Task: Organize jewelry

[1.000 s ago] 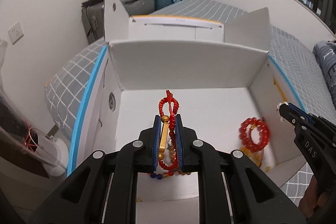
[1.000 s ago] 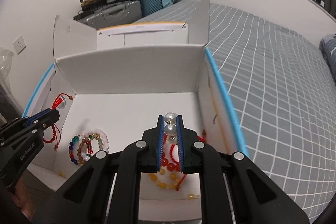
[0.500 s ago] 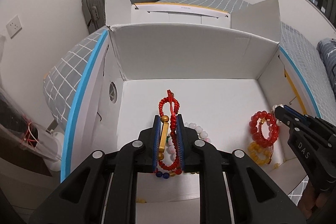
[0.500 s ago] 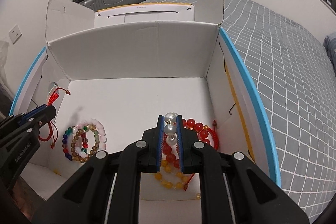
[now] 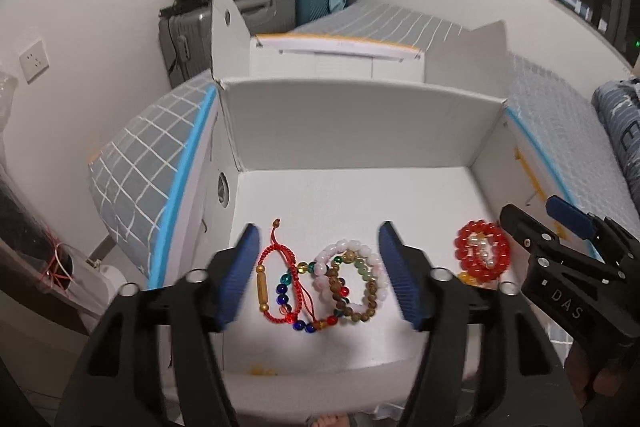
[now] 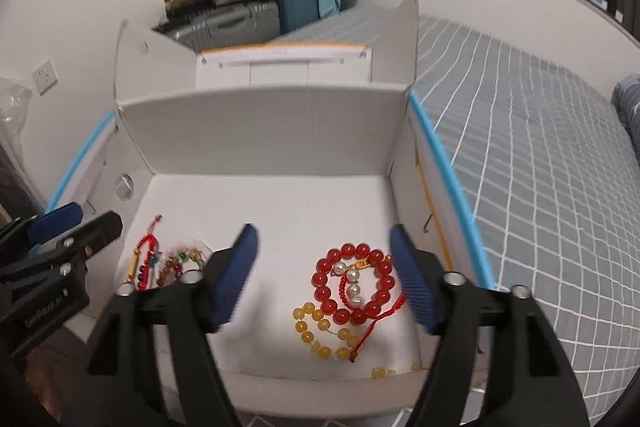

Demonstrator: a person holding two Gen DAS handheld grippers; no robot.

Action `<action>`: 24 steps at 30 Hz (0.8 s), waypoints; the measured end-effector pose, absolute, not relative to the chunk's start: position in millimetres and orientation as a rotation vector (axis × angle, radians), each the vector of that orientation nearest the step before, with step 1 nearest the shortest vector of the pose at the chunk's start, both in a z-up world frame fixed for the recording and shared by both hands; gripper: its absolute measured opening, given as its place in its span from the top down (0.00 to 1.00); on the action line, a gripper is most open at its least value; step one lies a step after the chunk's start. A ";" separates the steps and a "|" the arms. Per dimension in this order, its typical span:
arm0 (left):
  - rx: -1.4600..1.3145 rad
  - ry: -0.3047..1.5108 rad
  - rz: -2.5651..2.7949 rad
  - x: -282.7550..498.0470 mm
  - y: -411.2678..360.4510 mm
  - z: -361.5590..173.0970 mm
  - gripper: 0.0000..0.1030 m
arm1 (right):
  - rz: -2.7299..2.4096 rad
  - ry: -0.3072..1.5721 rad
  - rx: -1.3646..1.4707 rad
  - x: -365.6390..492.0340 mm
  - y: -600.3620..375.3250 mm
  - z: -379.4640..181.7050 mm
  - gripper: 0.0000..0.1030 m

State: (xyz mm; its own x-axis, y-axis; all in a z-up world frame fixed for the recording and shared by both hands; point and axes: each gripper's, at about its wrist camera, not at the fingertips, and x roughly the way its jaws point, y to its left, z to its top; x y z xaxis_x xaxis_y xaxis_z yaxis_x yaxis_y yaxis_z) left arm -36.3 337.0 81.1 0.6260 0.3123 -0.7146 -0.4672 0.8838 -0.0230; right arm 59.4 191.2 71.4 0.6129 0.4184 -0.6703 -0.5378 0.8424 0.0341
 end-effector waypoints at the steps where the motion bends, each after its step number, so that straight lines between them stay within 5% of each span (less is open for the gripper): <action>1: -0.207 0.758 0.448 -42.1 332.9 84.6 0.35 | 0.552 0.710 -0.170 55.7 187.7 74.4 0.24; 3: -0.201 0.732 0.446 -51.4 326.3 89.6 0.22 | 0.547 0.673 -0.157 45.0 178.5 81.4 0.17; 9: -0.198 0.673 0.428 -80.0 310.5 96.1 0.07 | 0.549 0.623 -0.138 20.8 158.0 93.8 0.08; 24: -0.184 0.649 0.429 -128.6 293.6 84.1 0.06 | 0.551 0.642 -0.144 -24.3 132.4 77.2 0.07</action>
